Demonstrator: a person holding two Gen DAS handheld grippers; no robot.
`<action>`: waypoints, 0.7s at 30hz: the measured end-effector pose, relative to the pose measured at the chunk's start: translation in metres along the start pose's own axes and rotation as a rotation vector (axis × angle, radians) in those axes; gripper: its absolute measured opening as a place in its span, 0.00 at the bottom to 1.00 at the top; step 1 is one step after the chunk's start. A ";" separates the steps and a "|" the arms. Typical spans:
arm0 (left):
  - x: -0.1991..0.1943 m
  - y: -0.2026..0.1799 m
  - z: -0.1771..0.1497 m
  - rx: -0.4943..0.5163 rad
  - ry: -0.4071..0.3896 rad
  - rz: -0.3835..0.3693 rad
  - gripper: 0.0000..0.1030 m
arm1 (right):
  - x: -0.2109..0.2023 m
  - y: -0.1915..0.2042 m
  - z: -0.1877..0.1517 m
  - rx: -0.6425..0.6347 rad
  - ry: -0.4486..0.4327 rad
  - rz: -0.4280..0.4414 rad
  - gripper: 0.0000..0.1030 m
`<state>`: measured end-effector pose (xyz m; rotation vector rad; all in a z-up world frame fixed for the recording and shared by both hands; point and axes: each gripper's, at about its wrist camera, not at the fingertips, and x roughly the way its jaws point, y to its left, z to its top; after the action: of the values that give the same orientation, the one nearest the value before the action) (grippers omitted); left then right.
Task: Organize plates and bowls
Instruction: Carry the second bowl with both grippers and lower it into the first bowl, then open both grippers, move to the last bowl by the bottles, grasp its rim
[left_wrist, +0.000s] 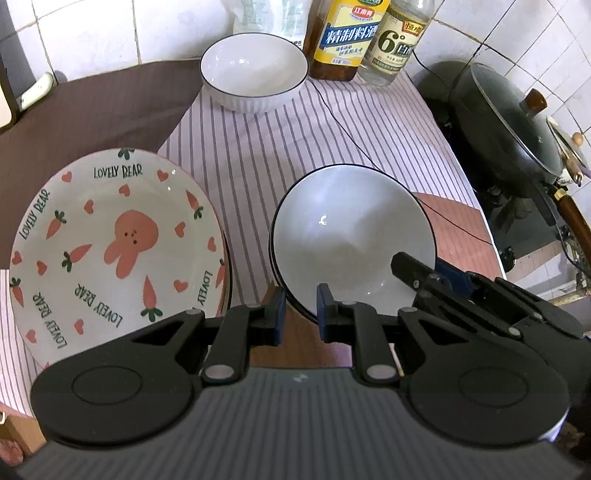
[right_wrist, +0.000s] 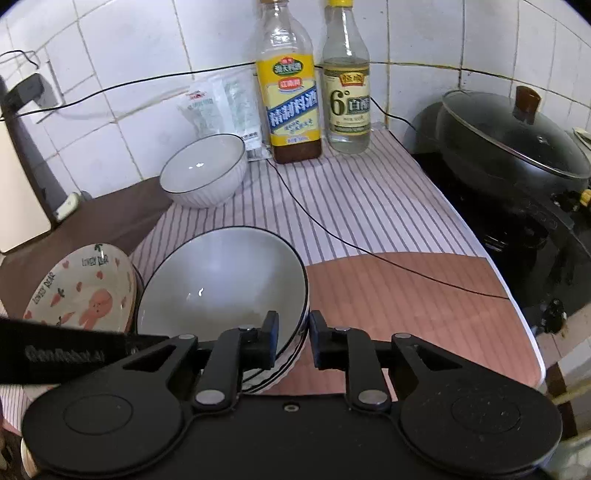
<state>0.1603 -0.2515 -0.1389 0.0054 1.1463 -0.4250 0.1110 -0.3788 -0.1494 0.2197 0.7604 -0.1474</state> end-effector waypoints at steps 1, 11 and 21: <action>0.000 -0.001 0.000 0.004 0.002 0.001 0.16 | 0.001 -0.002 -0.001 -0.005 -0.003 0.011 0.23; -0.031 0.000 -0.003 0.023 -0.050 -0.032 0.18 | -0.030 0.003 -0.006 -0.133 -0.138 0.081 0.41; -0.055 0.023 0.022 0.025 -0.125 -0.032 0.19 | -0.044 0.012 0.015 -0.168 -0.235 0.146 0.49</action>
<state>0.1685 -0.2177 -0.0864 -0.0177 1.0190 -0.4619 0.0923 -0.3686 -0.1067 0.0950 0.5179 0.0291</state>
